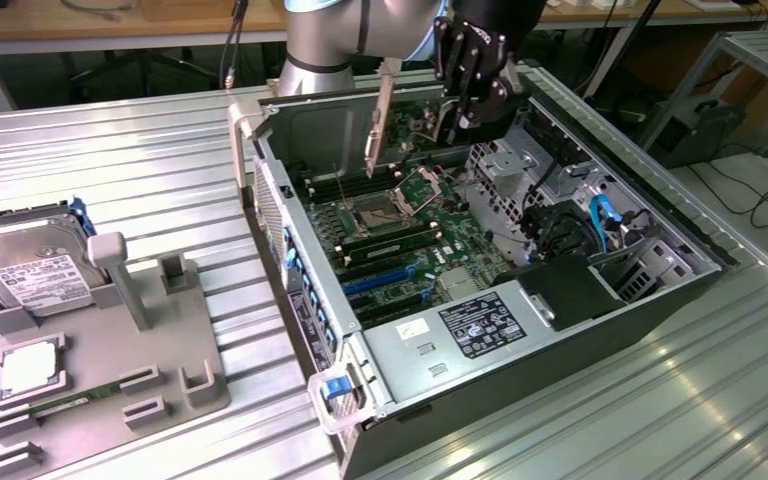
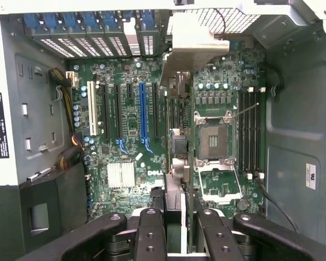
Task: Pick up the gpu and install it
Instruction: 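Insert the gpu into the slot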
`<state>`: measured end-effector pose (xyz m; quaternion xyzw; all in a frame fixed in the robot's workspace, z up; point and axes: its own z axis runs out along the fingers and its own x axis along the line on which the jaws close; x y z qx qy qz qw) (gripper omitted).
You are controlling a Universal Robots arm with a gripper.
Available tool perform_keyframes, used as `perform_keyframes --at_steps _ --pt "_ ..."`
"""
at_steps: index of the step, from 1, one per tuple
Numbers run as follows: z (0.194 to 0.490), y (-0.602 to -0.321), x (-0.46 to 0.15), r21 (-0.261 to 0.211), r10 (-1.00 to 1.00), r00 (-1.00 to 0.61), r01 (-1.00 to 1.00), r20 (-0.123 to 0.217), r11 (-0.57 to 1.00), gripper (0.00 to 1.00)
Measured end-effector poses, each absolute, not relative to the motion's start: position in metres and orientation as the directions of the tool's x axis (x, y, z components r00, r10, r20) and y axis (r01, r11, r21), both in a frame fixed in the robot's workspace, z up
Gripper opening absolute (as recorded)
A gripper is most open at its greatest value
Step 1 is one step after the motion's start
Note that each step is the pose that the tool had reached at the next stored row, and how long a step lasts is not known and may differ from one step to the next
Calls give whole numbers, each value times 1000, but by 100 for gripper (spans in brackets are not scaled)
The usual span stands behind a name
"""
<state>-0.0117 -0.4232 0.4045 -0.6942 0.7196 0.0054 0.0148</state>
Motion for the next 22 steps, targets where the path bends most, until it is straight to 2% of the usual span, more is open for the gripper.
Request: perform_keyframes --at_steps 10,13,15,18,22 --pt "402 -424 -14 -12 -999 -30 -999 -36 30 28" --pt "388 -426 -35 -32 -998 -27 -999 -53 29 28" --pt "381 -433 -37 -27 -996 -27 -999 -85 30 28" --pt "371 -434 -37 -26 -996 -28 -999 -90 30 28" --pt "358 -438 -37 -26 -993 -28 -999 -119 31 28"
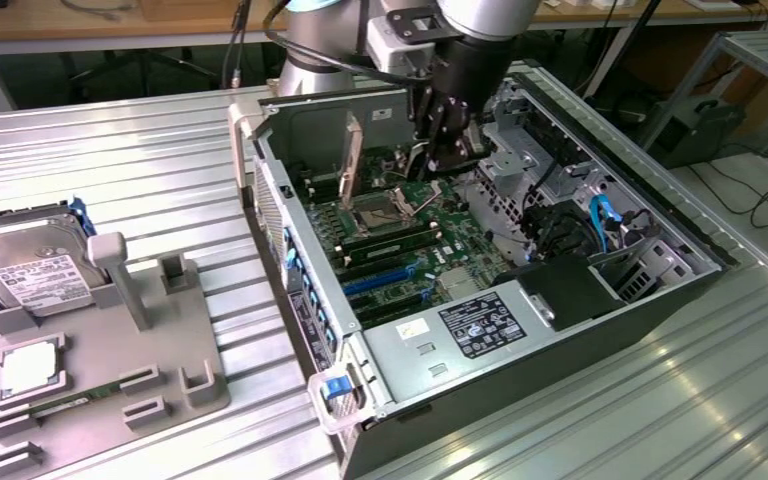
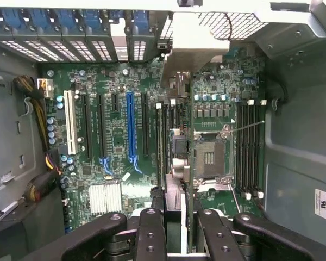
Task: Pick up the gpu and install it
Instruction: 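Insert the gpu into the slot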
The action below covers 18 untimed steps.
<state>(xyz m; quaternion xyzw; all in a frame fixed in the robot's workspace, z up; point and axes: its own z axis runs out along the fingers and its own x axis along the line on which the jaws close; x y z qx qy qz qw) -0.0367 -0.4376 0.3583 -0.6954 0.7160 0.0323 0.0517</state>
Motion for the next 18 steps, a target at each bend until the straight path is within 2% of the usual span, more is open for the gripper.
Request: perform_keyframes --at_steps 3,4,18 --pt "347 -441 -37 -26 -986 -27 -999 -162 32 28" --pt "339 -441 -37 -26 -986 -27 -999 -162 32 28" --pt "330 -443 -37 -25 -987 -27 -999 -157 31 28"
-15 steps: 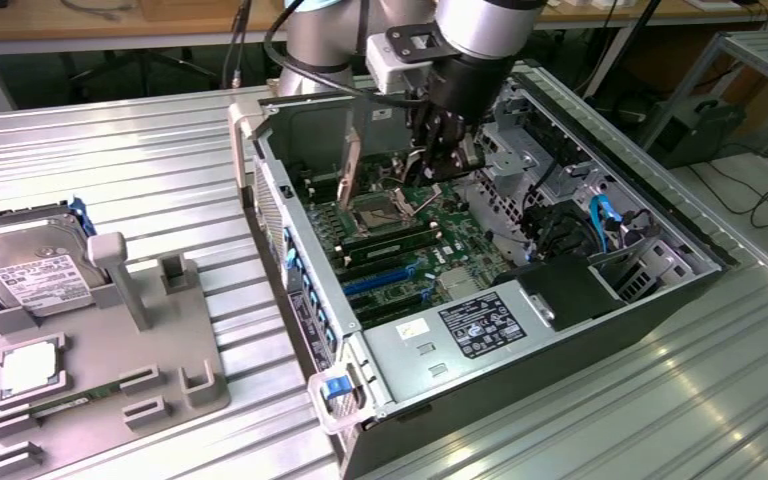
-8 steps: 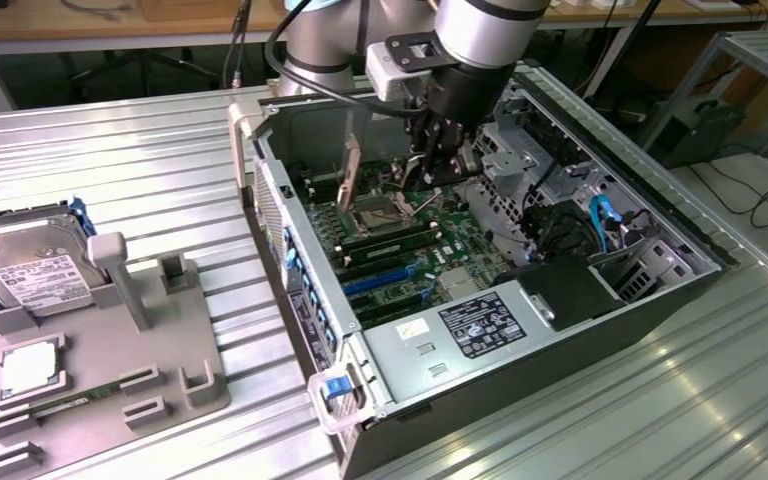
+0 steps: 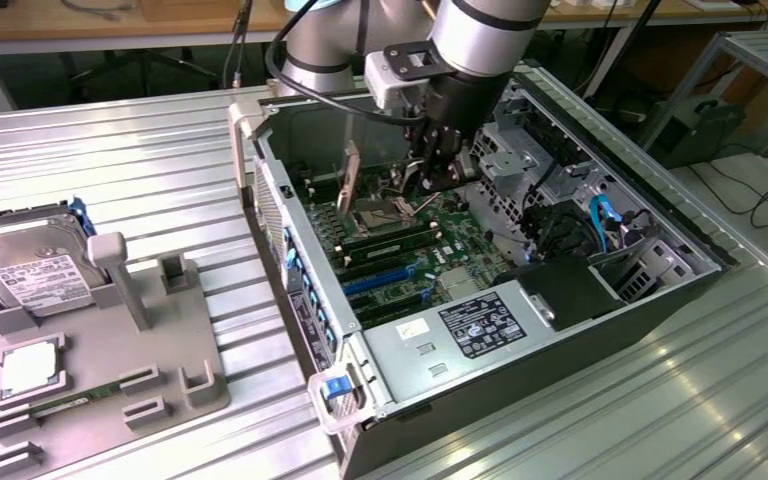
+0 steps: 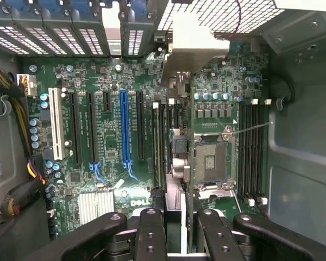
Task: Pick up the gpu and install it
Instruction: 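Insert the gpu into the slot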
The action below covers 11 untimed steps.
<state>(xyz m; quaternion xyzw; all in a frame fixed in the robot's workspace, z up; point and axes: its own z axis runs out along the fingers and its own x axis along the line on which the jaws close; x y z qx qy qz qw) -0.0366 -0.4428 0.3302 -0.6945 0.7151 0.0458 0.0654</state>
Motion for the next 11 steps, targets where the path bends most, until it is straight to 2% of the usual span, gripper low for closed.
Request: perform_keyframes --at_steps 11 --pt "319 -443 -39 -26 -988 -27 -999 -154 31 28"
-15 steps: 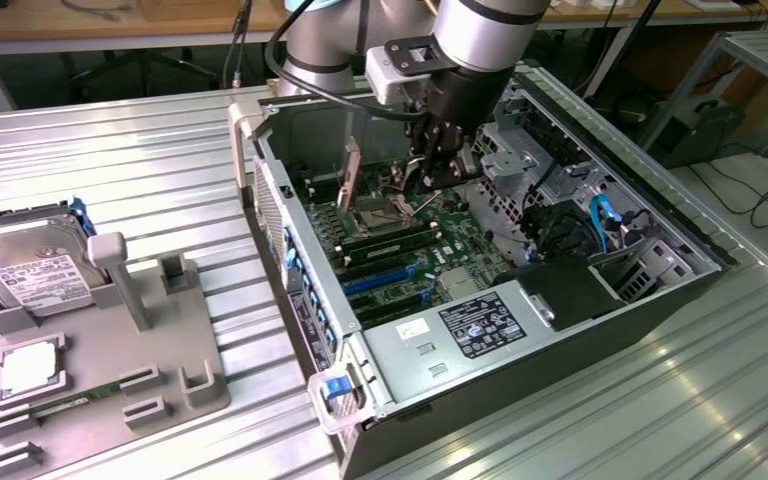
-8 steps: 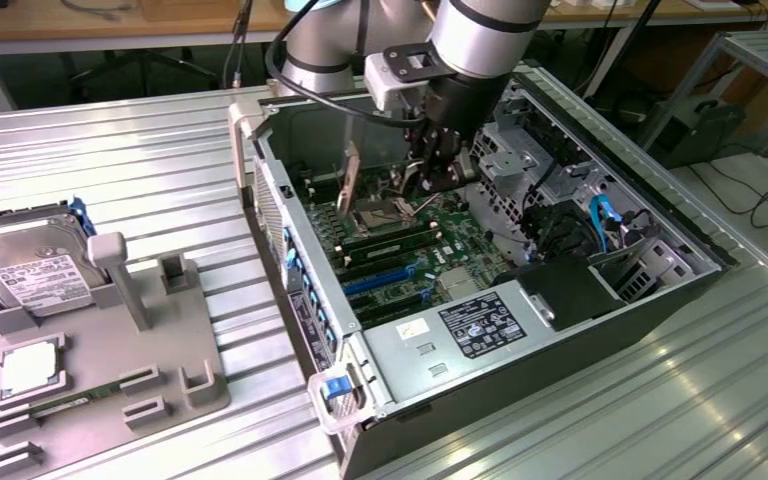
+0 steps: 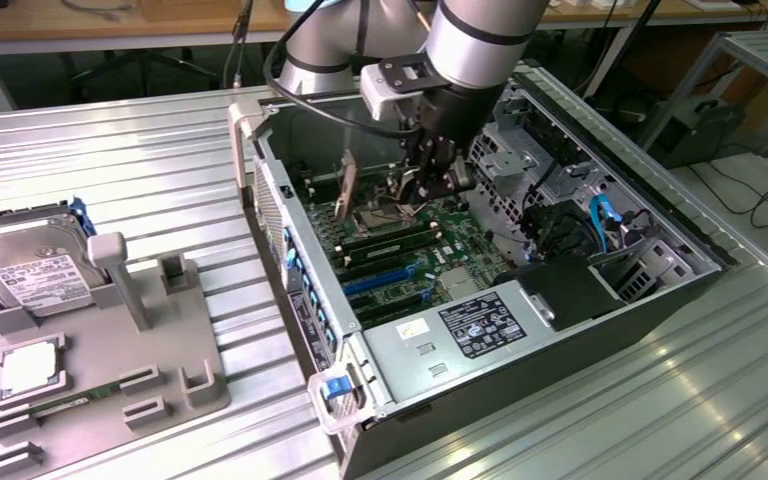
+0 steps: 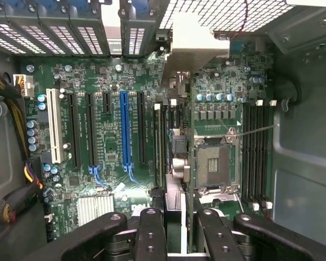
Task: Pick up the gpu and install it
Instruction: 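Insert the gpu into the slot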
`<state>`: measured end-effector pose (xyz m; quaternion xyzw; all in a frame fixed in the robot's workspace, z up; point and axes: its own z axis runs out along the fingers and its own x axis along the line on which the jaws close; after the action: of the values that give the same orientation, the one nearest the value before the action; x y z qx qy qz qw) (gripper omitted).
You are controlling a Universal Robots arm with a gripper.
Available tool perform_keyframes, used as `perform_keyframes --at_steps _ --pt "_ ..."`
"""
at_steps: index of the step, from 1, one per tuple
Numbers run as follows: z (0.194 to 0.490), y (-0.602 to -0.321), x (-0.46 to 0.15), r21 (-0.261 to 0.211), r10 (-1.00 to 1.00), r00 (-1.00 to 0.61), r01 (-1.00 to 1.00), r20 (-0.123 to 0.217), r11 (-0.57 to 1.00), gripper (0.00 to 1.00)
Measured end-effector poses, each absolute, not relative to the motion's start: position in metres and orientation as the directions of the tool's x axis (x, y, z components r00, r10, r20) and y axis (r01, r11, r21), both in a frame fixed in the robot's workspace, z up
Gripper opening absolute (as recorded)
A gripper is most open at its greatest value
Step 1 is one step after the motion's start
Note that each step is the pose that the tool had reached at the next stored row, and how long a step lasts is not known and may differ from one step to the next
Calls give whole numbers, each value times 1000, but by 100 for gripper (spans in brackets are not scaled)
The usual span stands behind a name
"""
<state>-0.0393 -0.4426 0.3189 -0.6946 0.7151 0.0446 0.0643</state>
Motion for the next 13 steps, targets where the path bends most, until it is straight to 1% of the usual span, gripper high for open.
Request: perform_keyframes --at_steps 5,8,9,11,13 --pt "315 -442 -42 -26 -991 -27 -999 -130 30 28" --pt "313 -442 -42 -26 -992 -26 -999 -123 30 28" --pt "313 -442 -42 -27 -993 -27 -999 -115 30 28" --pt "313 -442 -42 -28 -996 -27 -999 -84 29 28" --pt "313 -442 -42 -29 -999 -27 -999 -46 28 28"
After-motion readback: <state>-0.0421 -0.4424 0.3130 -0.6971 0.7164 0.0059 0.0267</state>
